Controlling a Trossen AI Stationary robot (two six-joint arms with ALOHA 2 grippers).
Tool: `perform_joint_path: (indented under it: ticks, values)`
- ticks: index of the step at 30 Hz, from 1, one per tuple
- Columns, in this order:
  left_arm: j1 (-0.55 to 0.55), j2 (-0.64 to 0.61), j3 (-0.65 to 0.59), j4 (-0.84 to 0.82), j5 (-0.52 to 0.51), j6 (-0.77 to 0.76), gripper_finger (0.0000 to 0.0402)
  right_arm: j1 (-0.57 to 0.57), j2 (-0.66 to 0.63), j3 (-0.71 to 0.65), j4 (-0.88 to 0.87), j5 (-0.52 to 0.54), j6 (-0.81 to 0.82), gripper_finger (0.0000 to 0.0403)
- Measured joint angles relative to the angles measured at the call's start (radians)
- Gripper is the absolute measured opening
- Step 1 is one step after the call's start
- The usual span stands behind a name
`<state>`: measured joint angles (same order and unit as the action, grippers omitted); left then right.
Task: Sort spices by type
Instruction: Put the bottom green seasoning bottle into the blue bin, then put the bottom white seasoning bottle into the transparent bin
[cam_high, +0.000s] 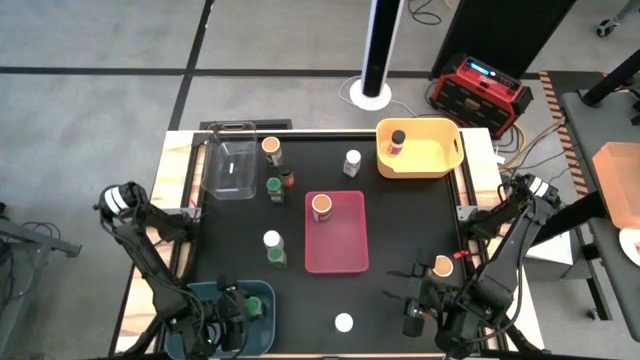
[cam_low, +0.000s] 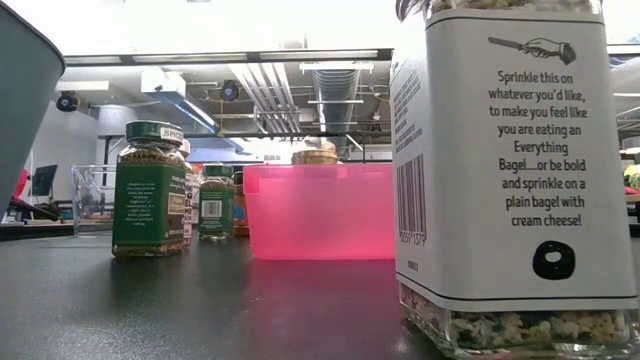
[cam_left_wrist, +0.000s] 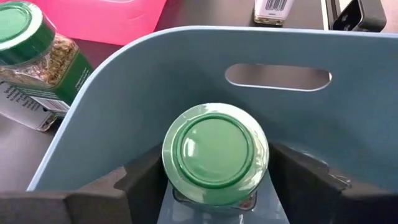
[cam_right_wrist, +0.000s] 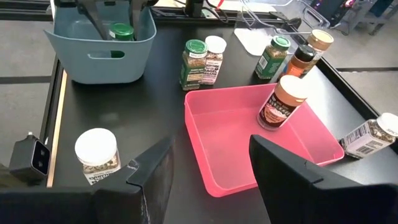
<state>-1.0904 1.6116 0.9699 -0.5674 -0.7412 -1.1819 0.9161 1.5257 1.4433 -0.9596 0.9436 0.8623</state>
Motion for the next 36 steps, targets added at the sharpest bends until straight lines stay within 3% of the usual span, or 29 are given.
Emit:
perform_joint_path:
  ticks: [18, 36]
  values:
    - [0.000, -0.023, 0.005, -0.017, 0.030, 0.018, 0.0249, 0.000, 0.000, 0.000, 0.000, 0.000, 0.001, 0.0199]
    - [0.000, -0.024, 0.275, -0.433, 0.021, 0.022, 0.0249, 0.000, 0.000, 0.000, 0.000, 0.000, -0.006, 0.0199]
